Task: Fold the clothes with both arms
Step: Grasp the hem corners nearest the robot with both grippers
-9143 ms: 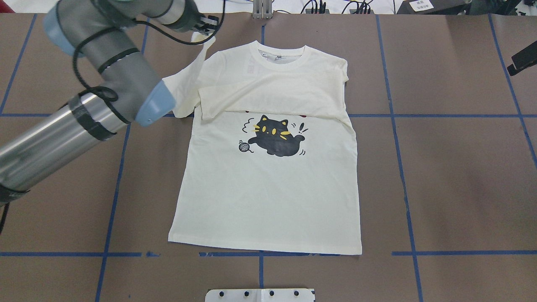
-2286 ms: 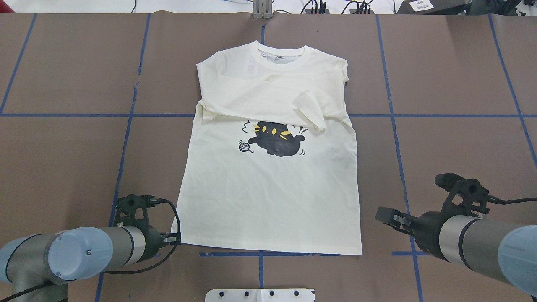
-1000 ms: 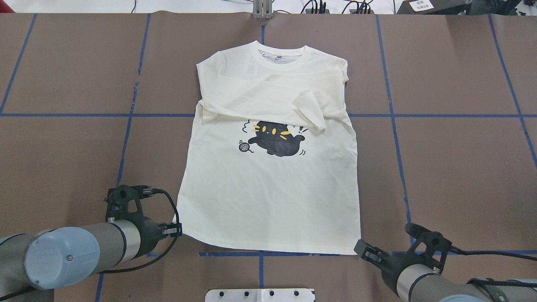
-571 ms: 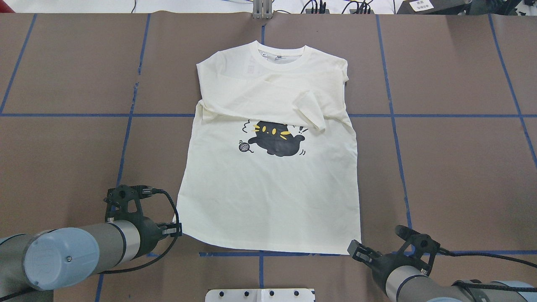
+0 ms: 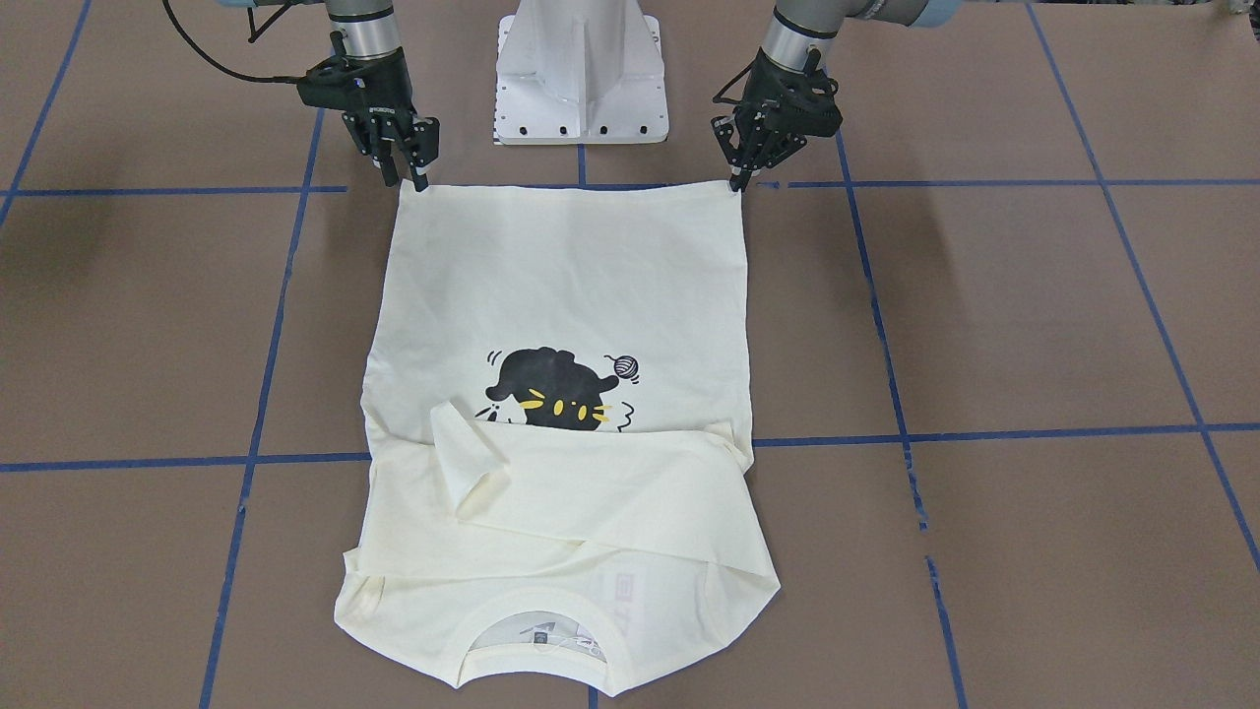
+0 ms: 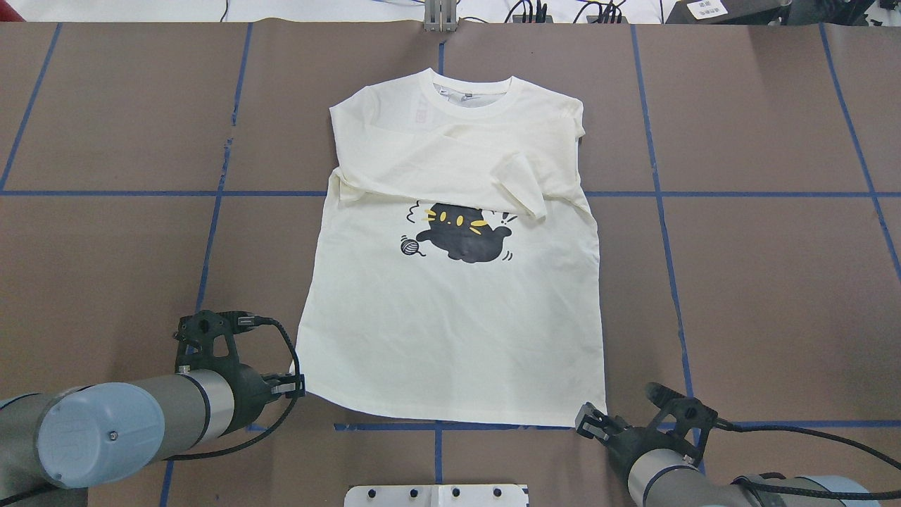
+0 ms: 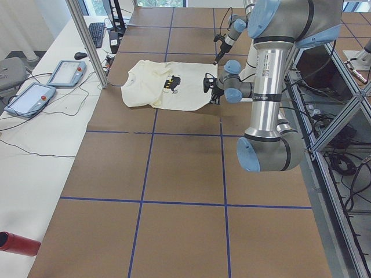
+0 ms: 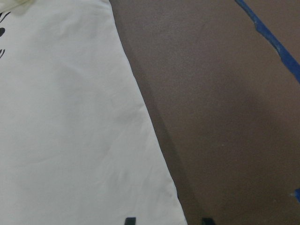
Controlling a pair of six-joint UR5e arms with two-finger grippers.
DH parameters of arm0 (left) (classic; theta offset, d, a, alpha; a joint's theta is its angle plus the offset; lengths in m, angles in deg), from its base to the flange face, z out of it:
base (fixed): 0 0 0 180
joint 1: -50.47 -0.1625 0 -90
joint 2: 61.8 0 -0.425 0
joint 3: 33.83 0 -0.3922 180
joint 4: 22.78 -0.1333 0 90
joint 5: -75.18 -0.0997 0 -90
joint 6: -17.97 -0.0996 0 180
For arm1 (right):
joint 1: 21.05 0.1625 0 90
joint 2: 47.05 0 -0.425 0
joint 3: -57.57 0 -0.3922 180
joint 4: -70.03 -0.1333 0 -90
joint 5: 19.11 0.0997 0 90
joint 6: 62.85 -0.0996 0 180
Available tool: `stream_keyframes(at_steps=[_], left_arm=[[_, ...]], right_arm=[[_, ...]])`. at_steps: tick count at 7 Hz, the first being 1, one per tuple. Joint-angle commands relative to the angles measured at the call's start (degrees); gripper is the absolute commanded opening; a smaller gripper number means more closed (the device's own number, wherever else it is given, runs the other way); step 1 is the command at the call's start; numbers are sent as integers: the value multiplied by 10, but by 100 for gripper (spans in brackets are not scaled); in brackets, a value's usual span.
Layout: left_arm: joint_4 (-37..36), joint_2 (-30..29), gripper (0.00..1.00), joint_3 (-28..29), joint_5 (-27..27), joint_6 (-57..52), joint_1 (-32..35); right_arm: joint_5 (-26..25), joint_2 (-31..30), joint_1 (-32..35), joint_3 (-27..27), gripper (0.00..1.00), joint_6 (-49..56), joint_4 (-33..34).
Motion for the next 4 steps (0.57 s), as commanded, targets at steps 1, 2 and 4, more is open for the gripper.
stream_keyframes(at_steps=[1, 2, 4], left_arm=[[0, 0, 0, 0, 0, 1, 0], [0, 0, 0, -2, 0, 0, 0], [-1, 1, 0, -5, 1, 0, 0]], right_arm=[[0, 0, -1, -7, 46, 2, 0], [0, 0, -1, -7, 39, 2, 0], [0, -1, -2, -6, 21, 3, 1]])
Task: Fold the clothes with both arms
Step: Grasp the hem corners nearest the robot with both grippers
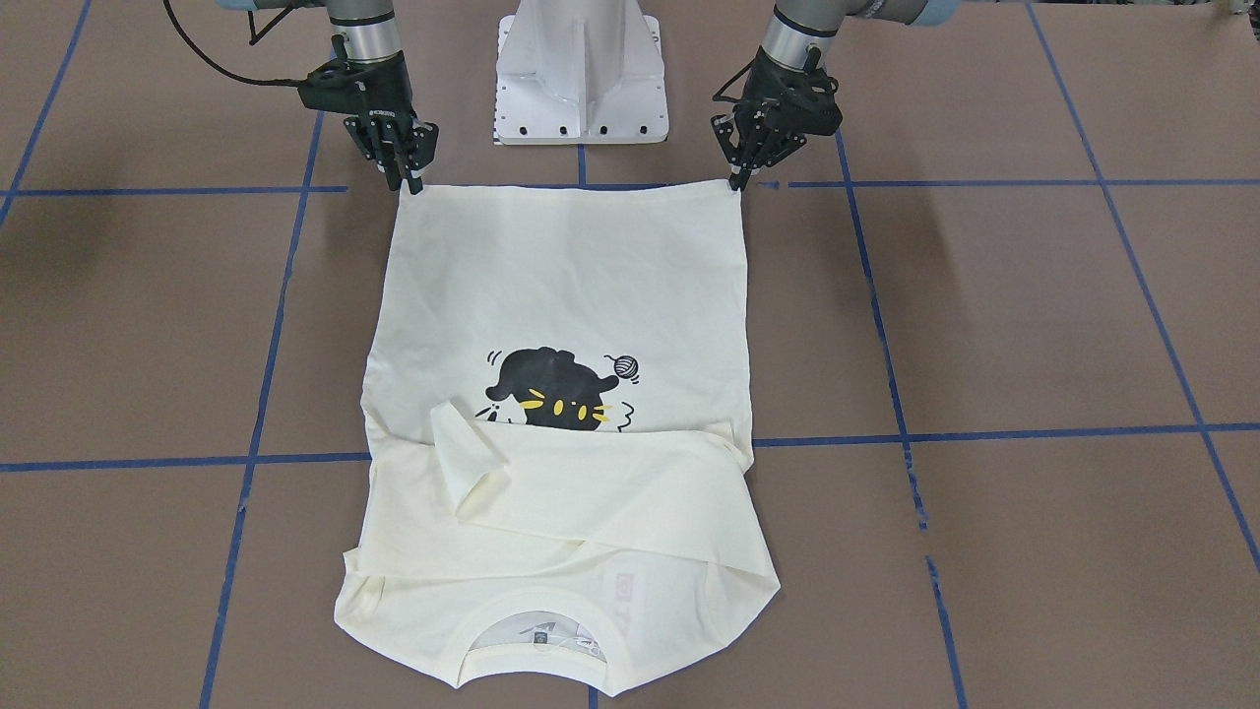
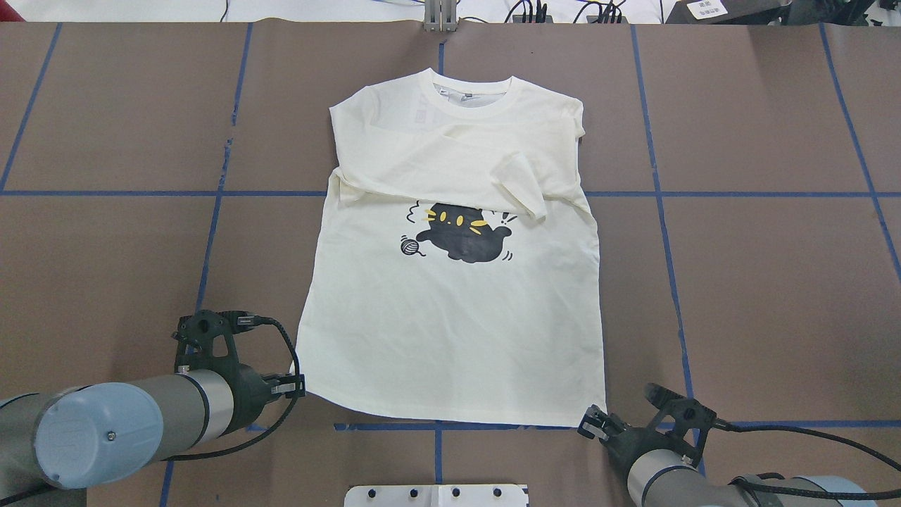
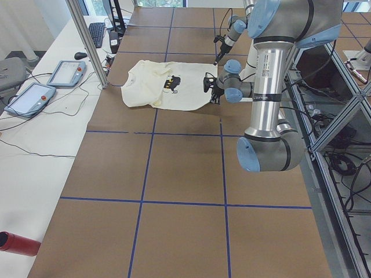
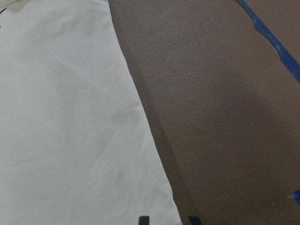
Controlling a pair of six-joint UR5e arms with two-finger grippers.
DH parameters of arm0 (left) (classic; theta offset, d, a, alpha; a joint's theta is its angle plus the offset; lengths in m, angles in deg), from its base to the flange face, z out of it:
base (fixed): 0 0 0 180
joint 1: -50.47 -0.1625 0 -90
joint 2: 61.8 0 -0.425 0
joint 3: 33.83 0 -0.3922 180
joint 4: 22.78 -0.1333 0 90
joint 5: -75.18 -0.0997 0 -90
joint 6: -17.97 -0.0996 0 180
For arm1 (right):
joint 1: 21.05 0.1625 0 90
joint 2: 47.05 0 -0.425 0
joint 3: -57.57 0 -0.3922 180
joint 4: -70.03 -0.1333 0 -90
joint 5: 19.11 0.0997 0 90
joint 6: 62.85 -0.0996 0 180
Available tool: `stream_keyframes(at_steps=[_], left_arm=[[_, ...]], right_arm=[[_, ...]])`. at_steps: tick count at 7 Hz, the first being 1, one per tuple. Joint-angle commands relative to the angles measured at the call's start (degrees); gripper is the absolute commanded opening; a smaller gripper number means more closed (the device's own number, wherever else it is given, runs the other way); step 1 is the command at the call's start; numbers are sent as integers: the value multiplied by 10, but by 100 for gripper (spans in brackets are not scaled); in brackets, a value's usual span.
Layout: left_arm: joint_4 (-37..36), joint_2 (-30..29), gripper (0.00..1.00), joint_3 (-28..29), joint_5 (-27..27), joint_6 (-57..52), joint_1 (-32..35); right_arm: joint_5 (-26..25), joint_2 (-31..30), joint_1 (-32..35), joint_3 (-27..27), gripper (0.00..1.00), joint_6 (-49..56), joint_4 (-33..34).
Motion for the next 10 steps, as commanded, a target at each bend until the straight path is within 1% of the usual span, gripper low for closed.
stream_keyframes(at_steps=[1, 2, 3, 4, 5, 6, 7, 8, 9, 10], left_arm=[[0, 1, 0, -1, 0, 0, 0], [0, 1, 0, -1, 1, 0, 0], [-4, 1, 0, -1, 1, 0, 0], [-19, 1, 0, -11, 2, 0, 0], [-75, 1, 0, -61, 6, 0, 0], [-196, -5, 0, -160, 46, 0, 0], [-261, -4, 0, -232, 65, 1, 0], [-274, -4, 0, -252, 81, 3, 0], [-291, -4, 0, -281, 93, 3, 5], [-316, -7, 0, -294, 115, 2, 13]], right_arm=[[0, 0, -1, 1, 0, 0, 1], [0, 5, -3, 3, 0, 0, 29], [0, 31, -2, 3, 0, 0, 73], [5, 48, 2, 27, 0, 4, 110], [22, 48, 2, 99, 0, 13, 171], [58, 49, 1, 190, 0, 18, 256], [73, 49, -7, 264, 0, 20, 317], [85, 58, -13, 316, 0, 23, 361], [104, 91, -4, 336, 0, 23, 397], [135, 113, 24, 342, 0, 34, 424]])
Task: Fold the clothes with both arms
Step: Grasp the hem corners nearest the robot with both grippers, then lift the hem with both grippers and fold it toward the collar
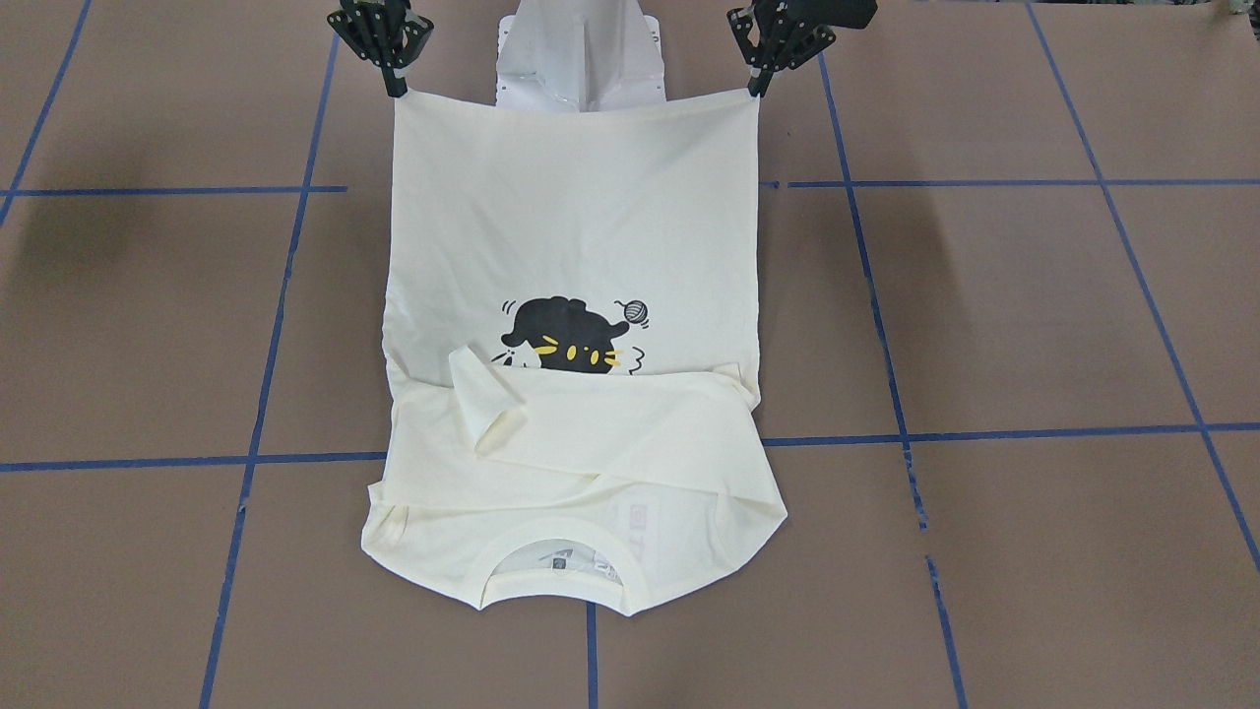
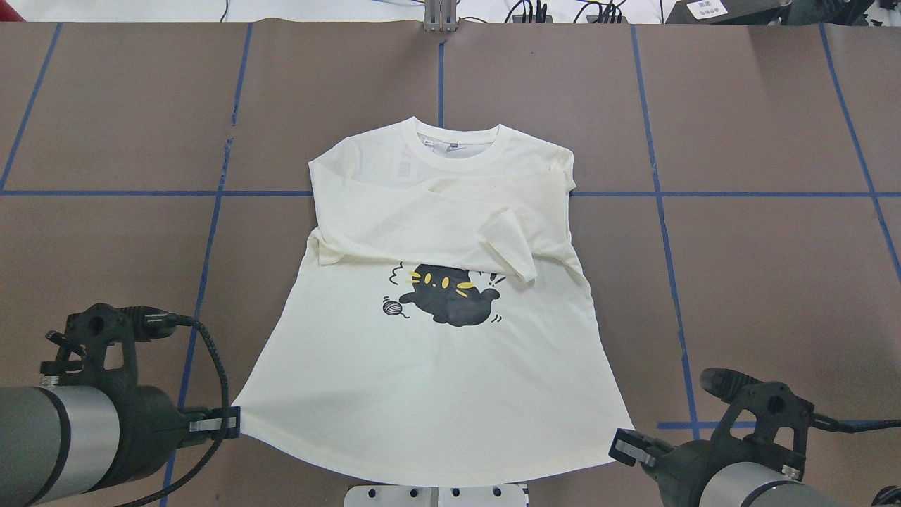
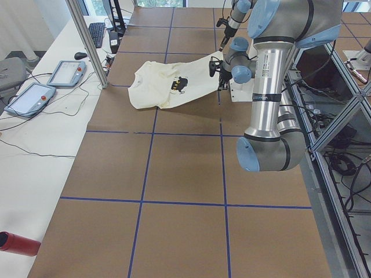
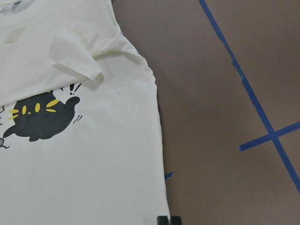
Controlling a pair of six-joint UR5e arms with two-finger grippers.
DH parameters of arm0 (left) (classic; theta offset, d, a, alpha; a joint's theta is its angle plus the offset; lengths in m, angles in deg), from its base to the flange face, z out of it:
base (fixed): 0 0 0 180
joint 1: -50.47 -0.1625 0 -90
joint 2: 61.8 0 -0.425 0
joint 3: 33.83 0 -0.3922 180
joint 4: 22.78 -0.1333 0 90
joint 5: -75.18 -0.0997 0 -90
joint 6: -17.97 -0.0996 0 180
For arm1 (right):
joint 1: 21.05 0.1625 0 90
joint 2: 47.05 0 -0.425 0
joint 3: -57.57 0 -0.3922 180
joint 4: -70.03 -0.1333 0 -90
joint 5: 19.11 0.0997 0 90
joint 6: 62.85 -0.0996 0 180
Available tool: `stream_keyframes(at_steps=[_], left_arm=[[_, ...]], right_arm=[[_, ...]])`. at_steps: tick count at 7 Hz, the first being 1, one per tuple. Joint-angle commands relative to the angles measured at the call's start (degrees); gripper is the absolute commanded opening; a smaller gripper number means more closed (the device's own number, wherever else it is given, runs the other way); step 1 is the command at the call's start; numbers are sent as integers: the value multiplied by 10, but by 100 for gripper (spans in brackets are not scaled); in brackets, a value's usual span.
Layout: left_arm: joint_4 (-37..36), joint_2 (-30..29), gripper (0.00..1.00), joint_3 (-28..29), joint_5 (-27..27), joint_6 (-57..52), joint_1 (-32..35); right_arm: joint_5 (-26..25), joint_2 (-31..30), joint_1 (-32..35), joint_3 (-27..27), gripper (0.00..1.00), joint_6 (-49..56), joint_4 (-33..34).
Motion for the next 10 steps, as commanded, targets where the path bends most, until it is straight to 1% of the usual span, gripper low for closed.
stream_keyframes(at_steps=[1, 2, 3, 4, 5, 6, 7, 8, 9, 10], left_arm=[[-31, -3, 0, -19, 27, -11, 14], [-31, -33, 0, 15, 27, -50, 30], [-32, -81, 0, 57, 28, -103, 75], [-33, -103, 0, 88, 31, -145, 118], [-33, -136, 0, 129, 50, -183, 166], [-33, -160, 0, 172, 54, -218, 207], [-29, -179, 0, 215, 55, -253, 237], [-22, -208, 0, 262, 54, -264, 256], [20, -240, 0, 333, 52, -263, 261], [78, -242, 0, 389, 51, -265, 280]], right_arm=[[48, 40, 60, 18, 0, 56, 46], [58, 63, 92, 9, 0, 106, 50], [84, 74, 133, 4, 0, 136, 55], [107, 108, 175, -27, 0, 176, 55], [120, 157, 218, -81, 0, 209, 55], [140, 167, 258, -113, 0, 238, 49], [143, 181, 287, -152, 0, 258, 43], [144, 194, 305, -207, 0, 259, 3], [144, 195, 330, -263, 0, 263, -51], [144, 212, 357, -346, 0, 277, -120]])
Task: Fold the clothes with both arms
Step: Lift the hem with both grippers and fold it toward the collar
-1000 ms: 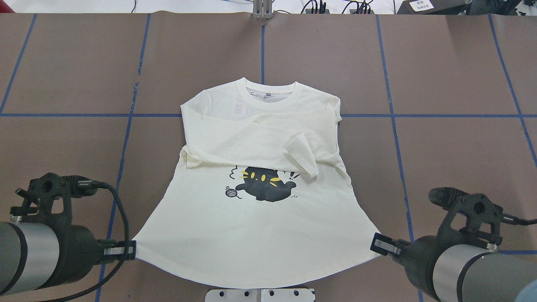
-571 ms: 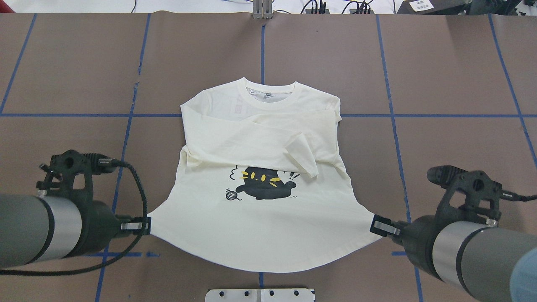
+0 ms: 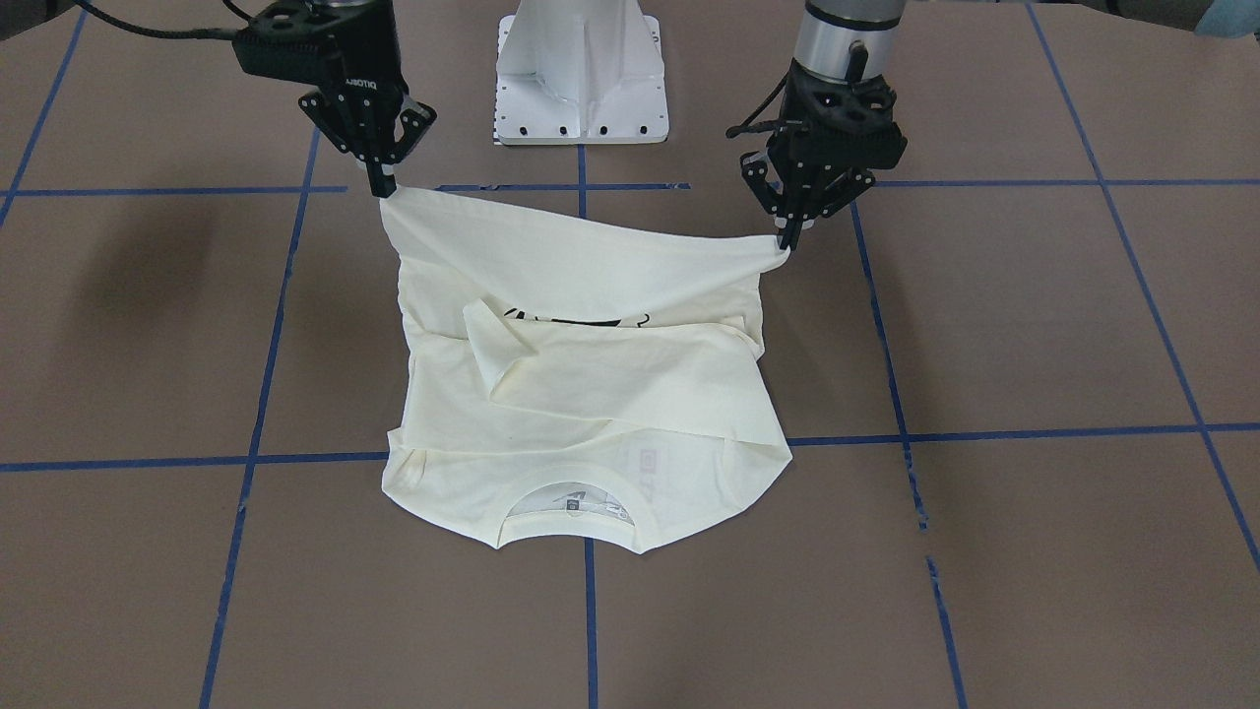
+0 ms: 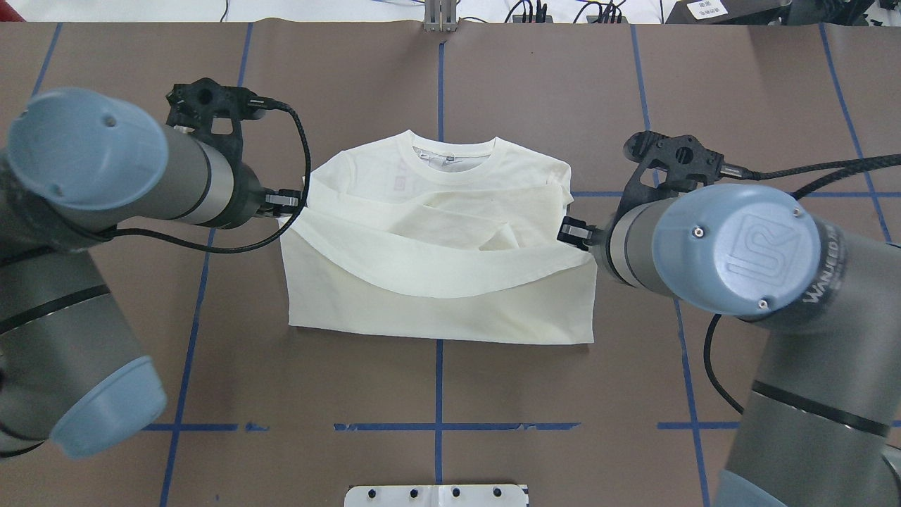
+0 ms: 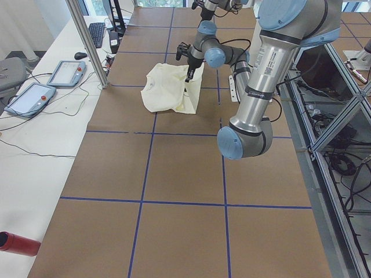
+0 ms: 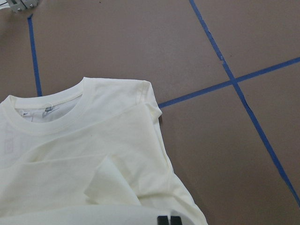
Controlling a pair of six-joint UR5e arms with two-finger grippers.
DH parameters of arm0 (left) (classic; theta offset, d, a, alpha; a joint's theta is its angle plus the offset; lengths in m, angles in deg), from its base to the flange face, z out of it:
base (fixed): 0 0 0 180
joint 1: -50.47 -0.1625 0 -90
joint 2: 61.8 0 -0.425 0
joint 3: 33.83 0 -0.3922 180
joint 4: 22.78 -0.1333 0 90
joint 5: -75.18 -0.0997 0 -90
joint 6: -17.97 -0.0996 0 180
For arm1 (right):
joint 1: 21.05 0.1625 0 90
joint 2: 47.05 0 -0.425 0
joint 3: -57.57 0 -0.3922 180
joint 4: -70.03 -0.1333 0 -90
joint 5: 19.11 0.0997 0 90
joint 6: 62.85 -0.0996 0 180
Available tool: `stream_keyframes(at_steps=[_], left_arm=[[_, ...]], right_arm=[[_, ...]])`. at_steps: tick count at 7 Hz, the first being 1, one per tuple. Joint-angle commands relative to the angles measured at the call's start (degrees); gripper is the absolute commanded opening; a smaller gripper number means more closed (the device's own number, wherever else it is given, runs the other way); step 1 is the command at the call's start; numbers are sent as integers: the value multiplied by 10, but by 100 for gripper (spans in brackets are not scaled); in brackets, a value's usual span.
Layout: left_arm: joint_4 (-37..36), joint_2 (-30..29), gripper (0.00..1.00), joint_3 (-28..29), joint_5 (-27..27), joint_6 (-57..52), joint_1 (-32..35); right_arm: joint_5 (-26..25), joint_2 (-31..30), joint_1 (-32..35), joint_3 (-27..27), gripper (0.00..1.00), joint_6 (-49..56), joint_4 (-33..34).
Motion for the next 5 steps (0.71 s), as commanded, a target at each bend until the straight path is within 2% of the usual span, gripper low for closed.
stream_keyframes(at_steps=[1, 3, 4, 5], left_arm=[[97, -24, 0, 127, -3, -11, 32], [154, -40, 0, 204, -6, -21, 47], [159, -45, 0, 226, -16, -26, 54], [170, -50, 0, 249, -35, -31, 54]], right_arm=[[9, 25, 64, -154, 0, 27, -123], [25, 59, 102, -263, 0, 50, -177], [26, 62, 114, -304, 0, 55, -222], [26, 66, 119, -334, 0, 60, -239]])
